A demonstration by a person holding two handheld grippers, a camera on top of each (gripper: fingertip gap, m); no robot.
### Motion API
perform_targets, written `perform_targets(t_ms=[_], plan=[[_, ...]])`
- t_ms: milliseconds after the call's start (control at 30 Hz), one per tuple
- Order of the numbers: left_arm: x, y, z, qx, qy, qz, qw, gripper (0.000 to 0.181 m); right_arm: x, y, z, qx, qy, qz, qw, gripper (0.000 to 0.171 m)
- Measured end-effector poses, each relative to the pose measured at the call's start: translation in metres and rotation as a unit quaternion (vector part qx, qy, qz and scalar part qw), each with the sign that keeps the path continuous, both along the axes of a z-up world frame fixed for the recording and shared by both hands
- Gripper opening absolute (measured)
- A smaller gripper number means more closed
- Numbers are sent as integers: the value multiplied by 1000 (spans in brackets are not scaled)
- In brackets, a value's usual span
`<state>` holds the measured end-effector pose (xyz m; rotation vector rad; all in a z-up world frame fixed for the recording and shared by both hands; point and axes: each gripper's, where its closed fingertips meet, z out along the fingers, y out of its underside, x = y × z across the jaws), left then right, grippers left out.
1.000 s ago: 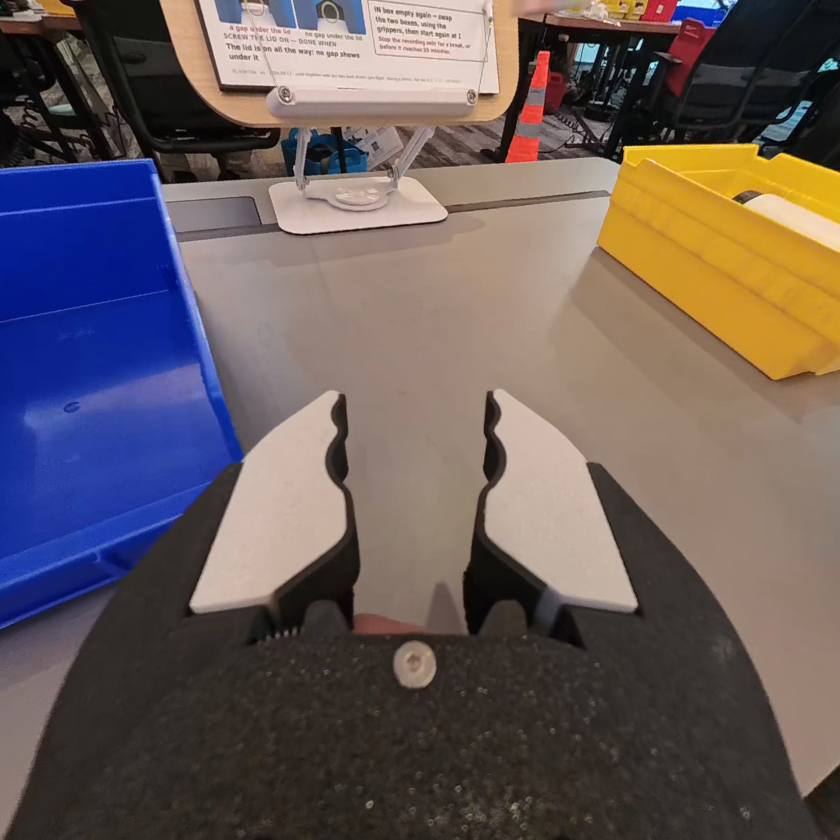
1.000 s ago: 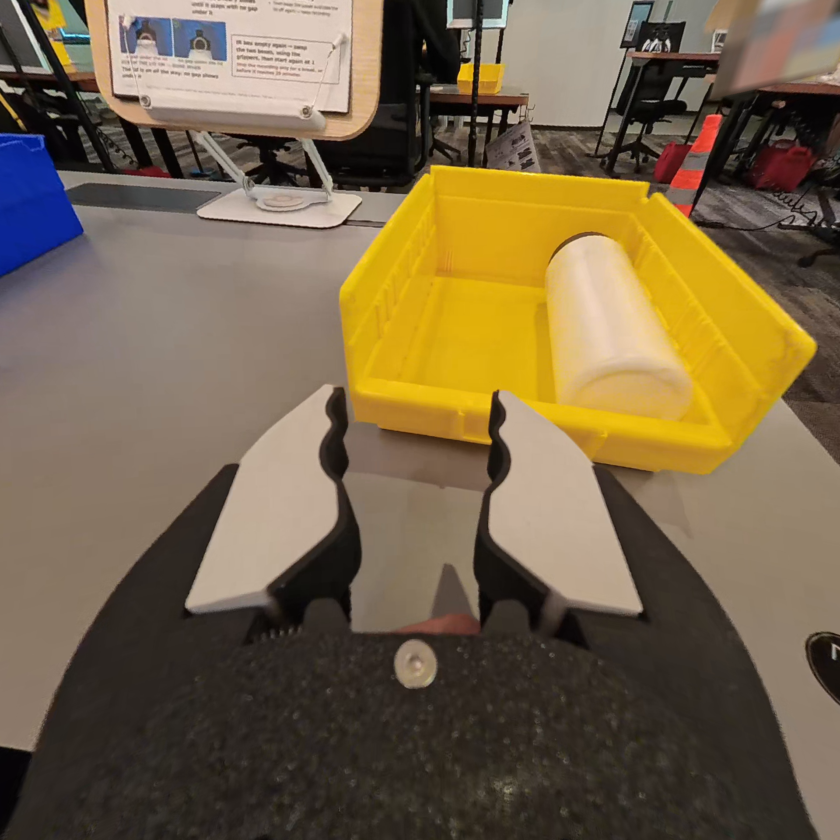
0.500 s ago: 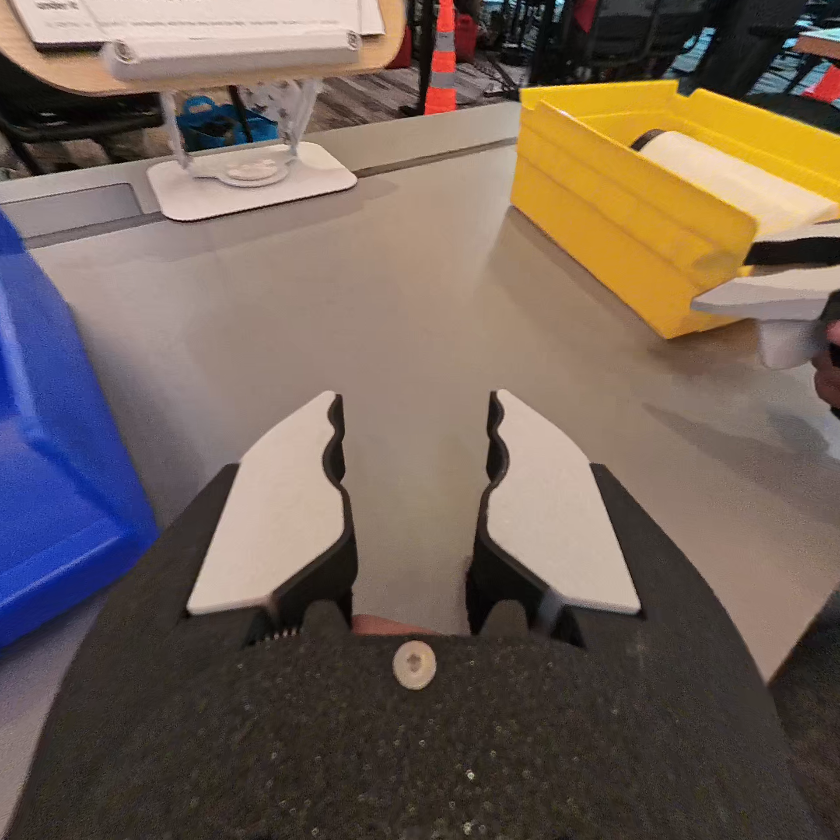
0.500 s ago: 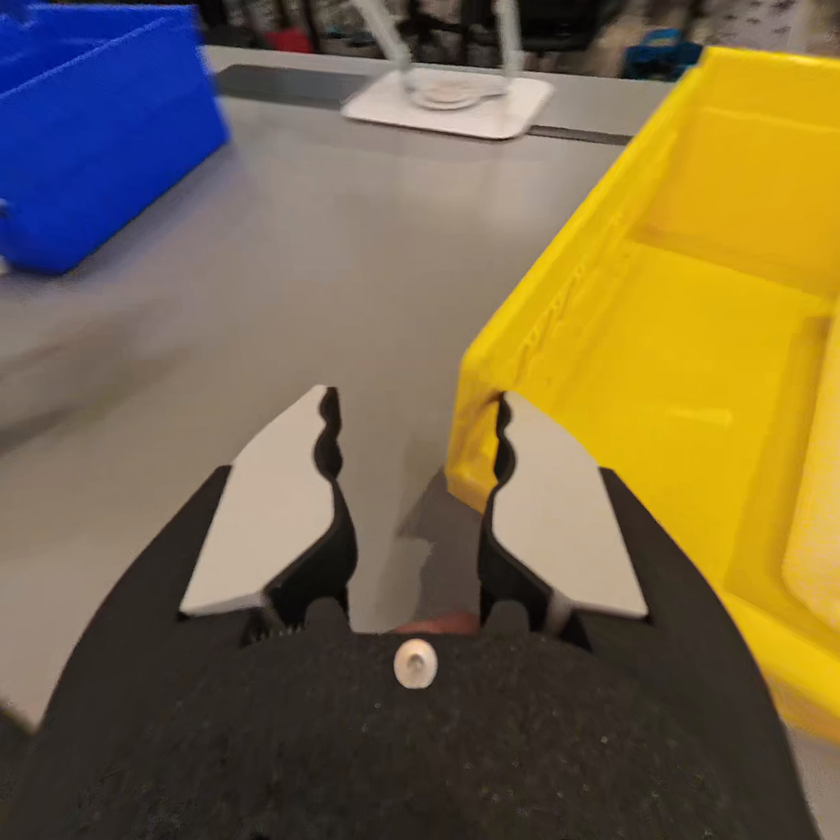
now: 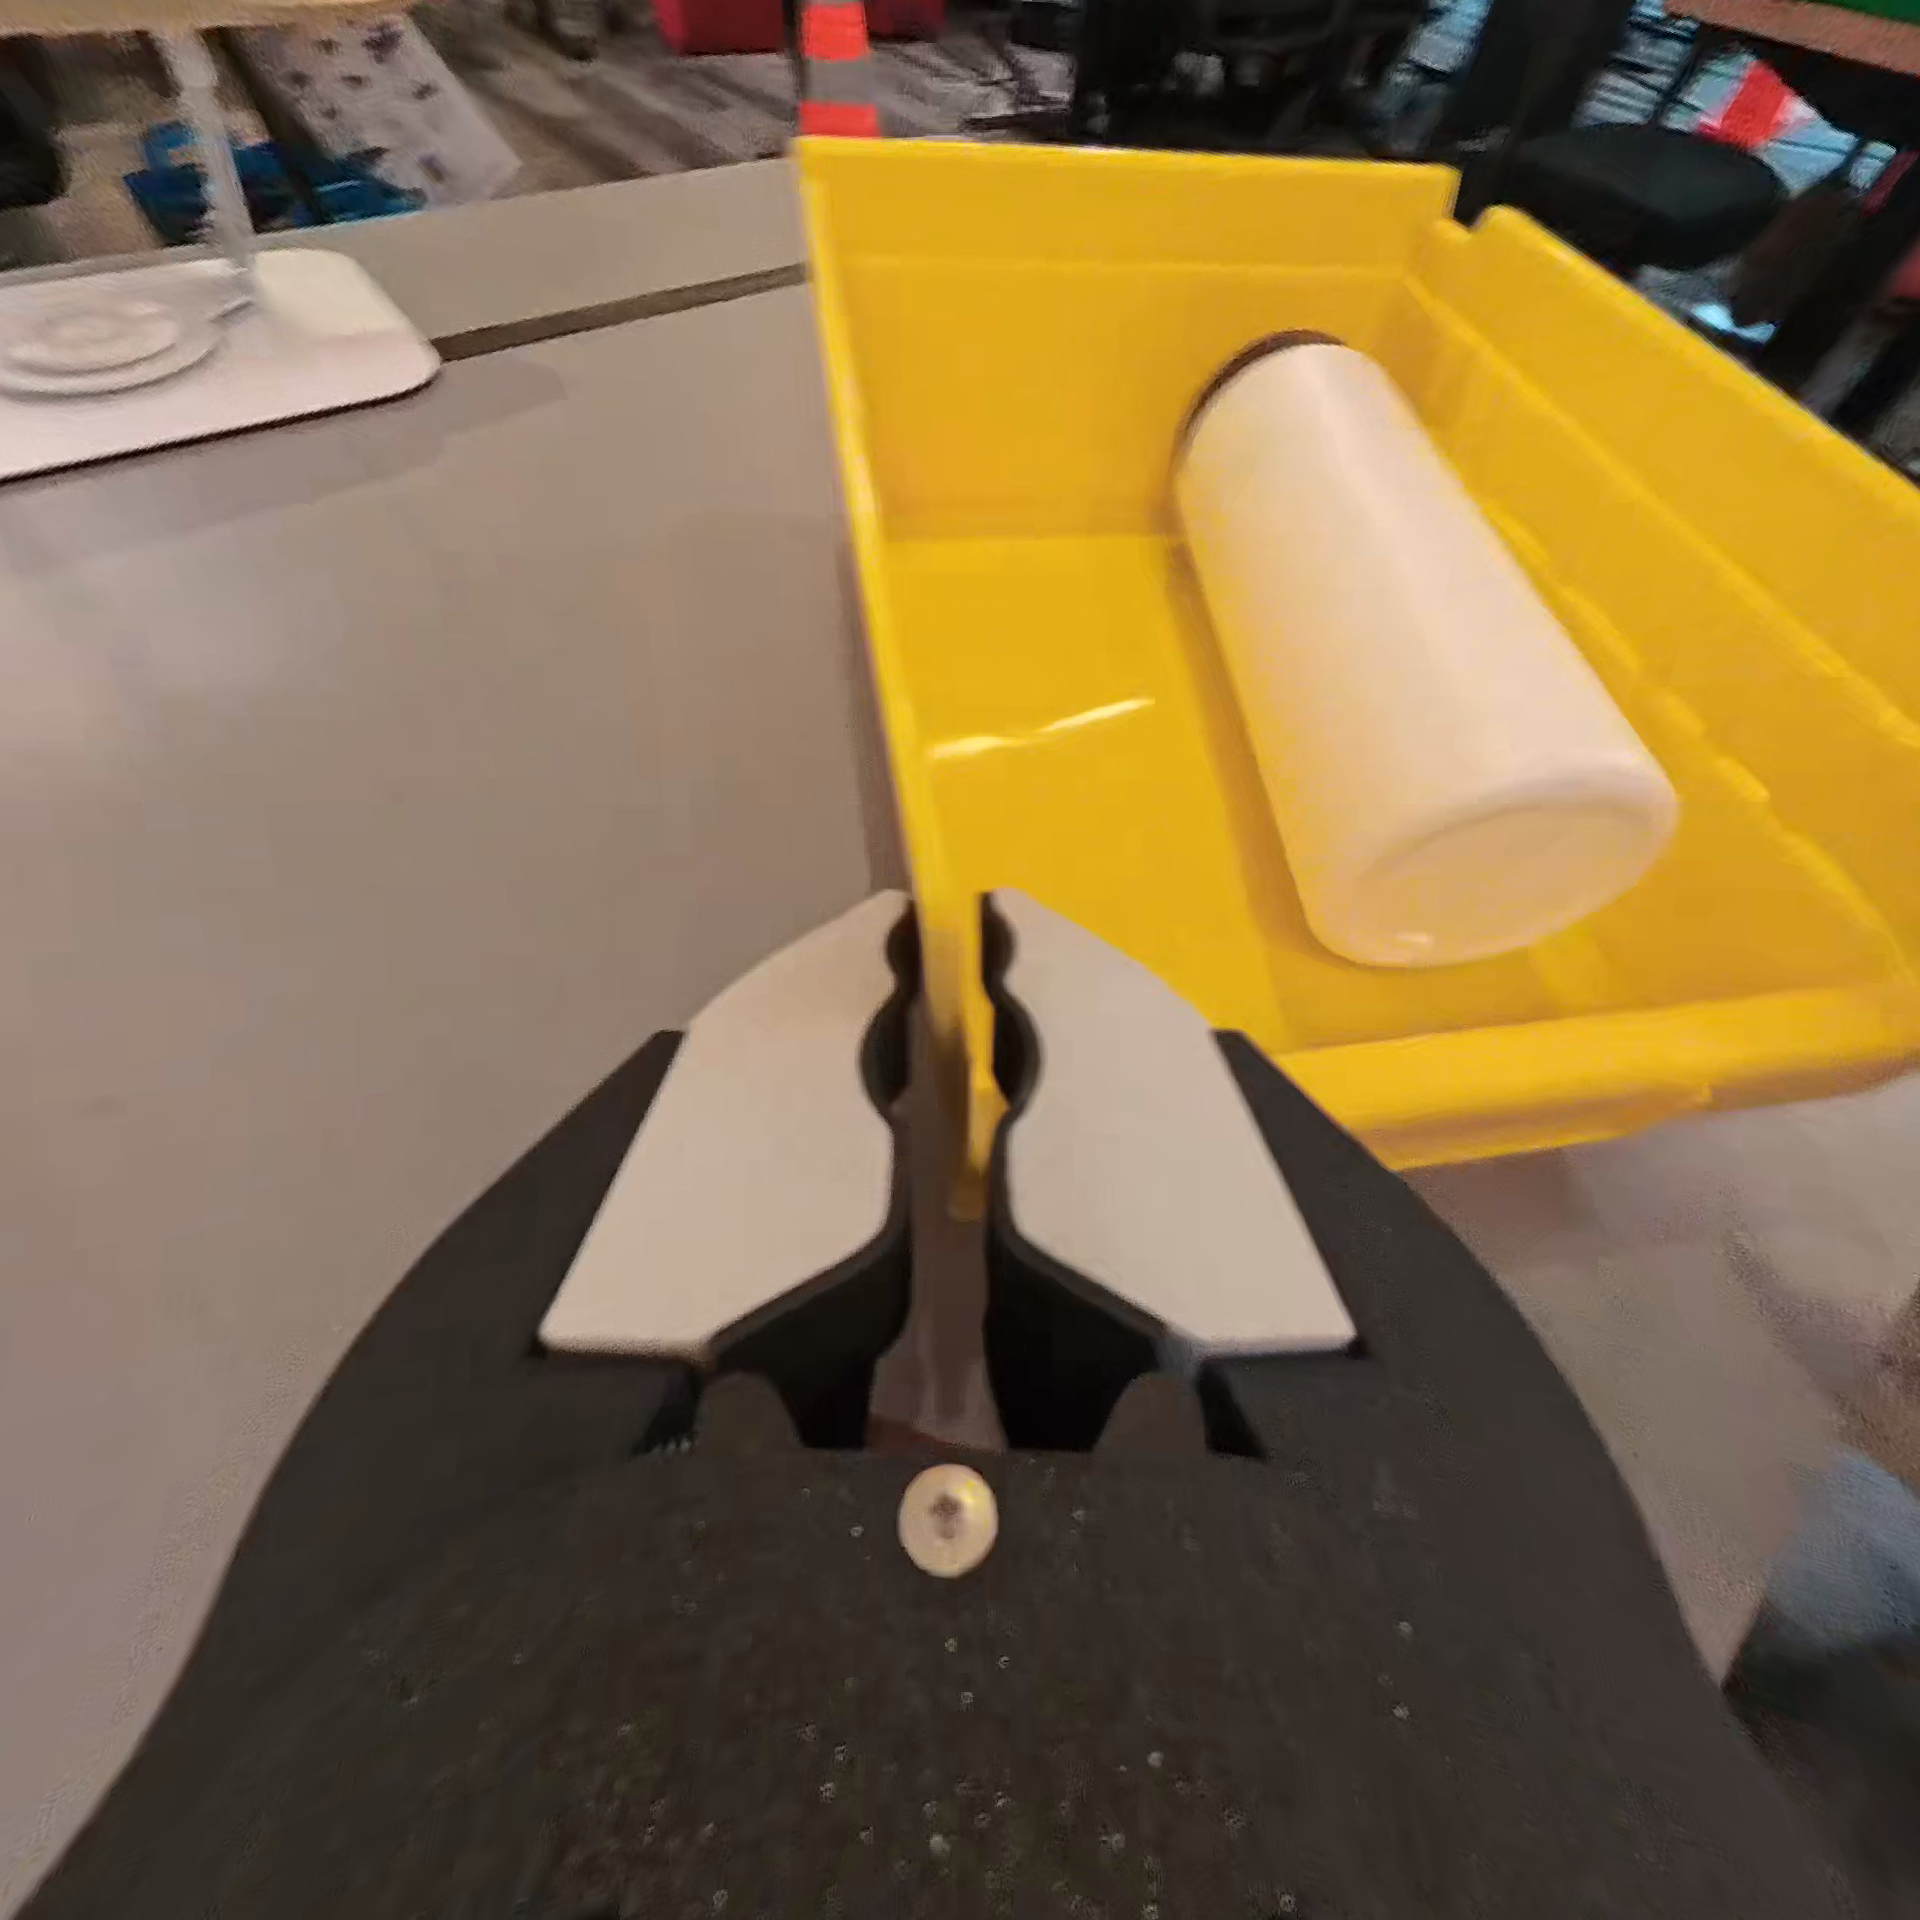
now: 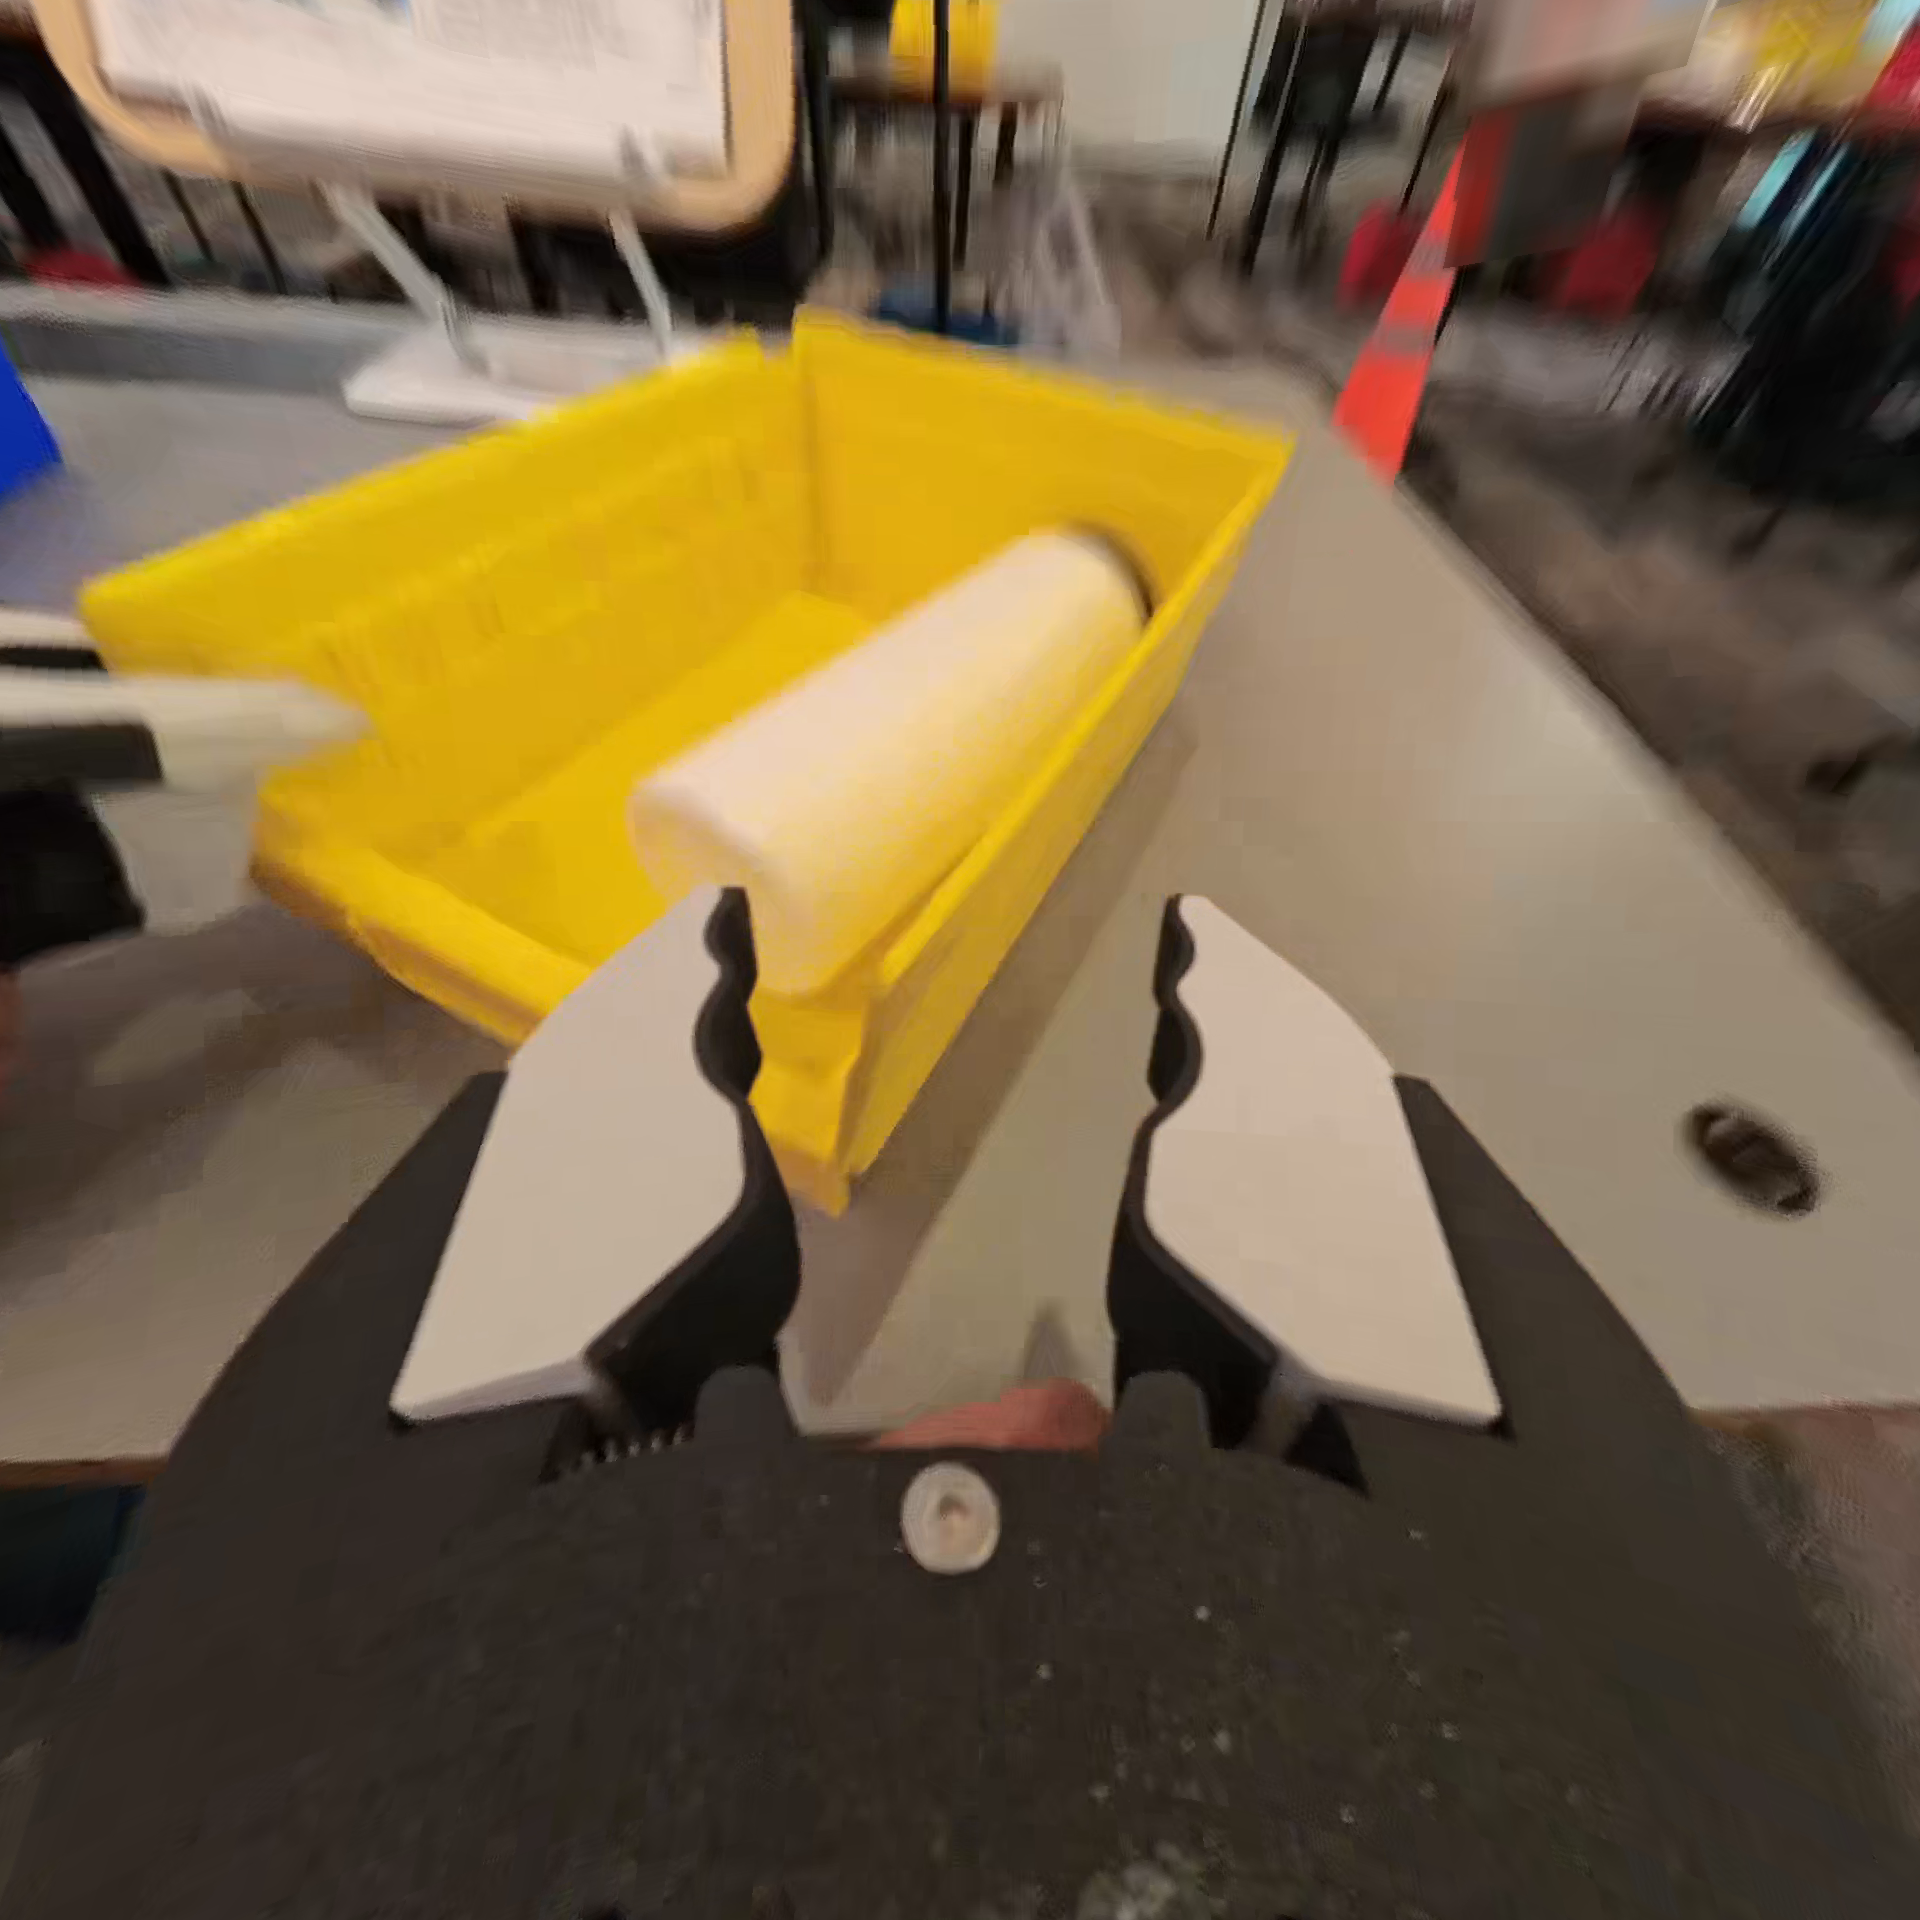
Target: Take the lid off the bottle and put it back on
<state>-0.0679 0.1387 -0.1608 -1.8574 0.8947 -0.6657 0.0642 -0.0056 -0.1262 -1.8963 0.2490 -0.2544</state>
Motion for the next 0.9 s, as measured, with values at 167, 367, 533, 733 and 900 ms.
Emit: perform_targets(t_ms=[167,367,533,733,900], plan=[[-12,6,2,-5,8,24,1000,3,-18,20,-39,-43,66,9,997,28],[-65,44,26,41,-4,125,991,3,-30,79,-14,-11,5,-13,1000,7],[-147,88,28,27,-2,239,971,3,-91,164,-5,-11,2,77,997,6],[-183,101,1,-66,-5,260,963,9,-132,208,-33,-27,17,135,990,6],[-186,58,18,-98,-44,179,978,50,-144,174,-20,-20,-24,205,978,31]])
